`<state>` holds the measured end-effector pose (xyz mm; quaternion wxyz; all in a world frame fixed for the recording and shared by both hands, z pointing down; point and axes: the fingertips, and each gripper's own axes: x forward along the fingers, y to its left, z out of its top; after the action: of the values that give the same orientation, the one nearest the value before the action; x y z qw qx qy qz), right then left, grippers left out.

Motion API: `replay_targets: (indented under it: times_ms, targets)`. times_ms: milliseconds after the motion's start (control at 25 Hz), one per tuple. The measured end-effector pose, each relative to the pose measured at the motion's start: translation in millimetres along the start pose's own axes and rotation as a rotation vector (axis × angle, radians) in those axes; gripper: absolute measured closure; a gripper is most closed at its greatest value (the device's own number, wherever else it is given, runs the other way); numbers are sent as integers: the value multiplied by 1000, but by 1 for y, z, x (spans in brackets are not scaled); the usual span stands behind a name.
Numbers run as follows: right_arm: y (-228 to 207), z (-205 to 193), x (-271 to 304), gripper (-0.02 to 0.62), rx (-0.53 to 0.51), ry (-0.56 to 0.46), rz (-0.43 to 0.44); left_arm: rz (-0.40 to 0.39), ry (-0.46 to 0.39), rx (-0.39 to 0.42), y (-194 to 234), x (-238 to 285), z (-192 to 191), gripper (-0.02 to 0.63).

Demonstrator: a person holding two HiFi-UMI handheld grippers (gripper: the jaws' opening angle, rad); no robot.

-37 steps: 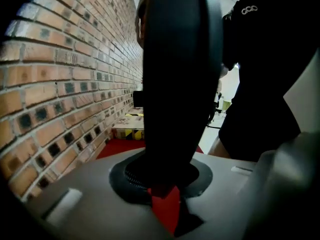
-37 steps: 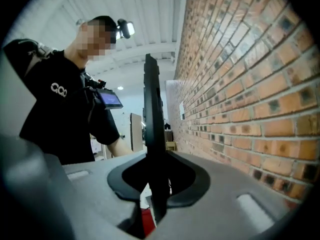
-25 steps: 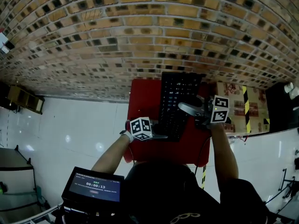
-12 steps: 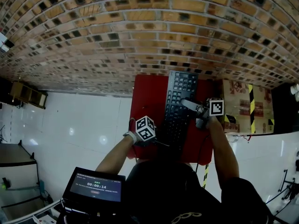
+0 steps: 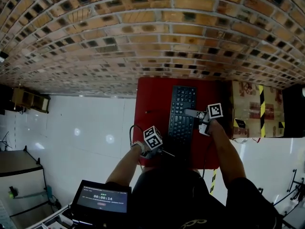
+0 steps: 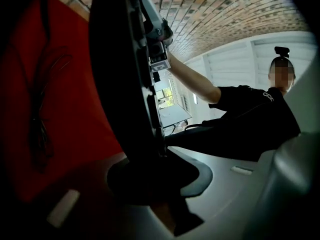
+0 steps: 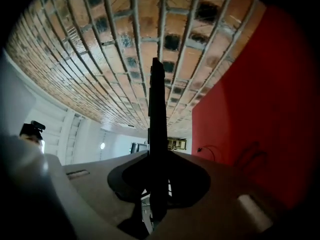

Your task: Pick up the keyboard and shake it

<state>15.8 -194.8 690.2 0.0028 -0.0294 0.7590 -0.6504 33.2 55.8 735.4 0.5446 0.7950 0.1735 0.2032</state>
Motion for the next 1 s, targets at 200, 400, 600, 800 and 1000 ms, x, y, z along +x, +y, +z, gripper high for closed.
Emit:
replay_targets:
  times_ms: [200,400,600,800,1000]
  targets:
    - [-23,1,18,535,47,13,30,61,-70,-86,43,-1,-7,505]
    - [-38,-6,19,534,36,38,19,37,-75,-145,49,10,-14,500]
    - [-48,-9,26,532,65,49,27,43,-114,-166,53,-1,-22,493]
    - [-49,-9,23,529,113,36,51,40,-146,-183,57,-5,-24,486]
    - [-55,-8,30,526,78,54,54,68,-179,-191,60,-12,-31,479]
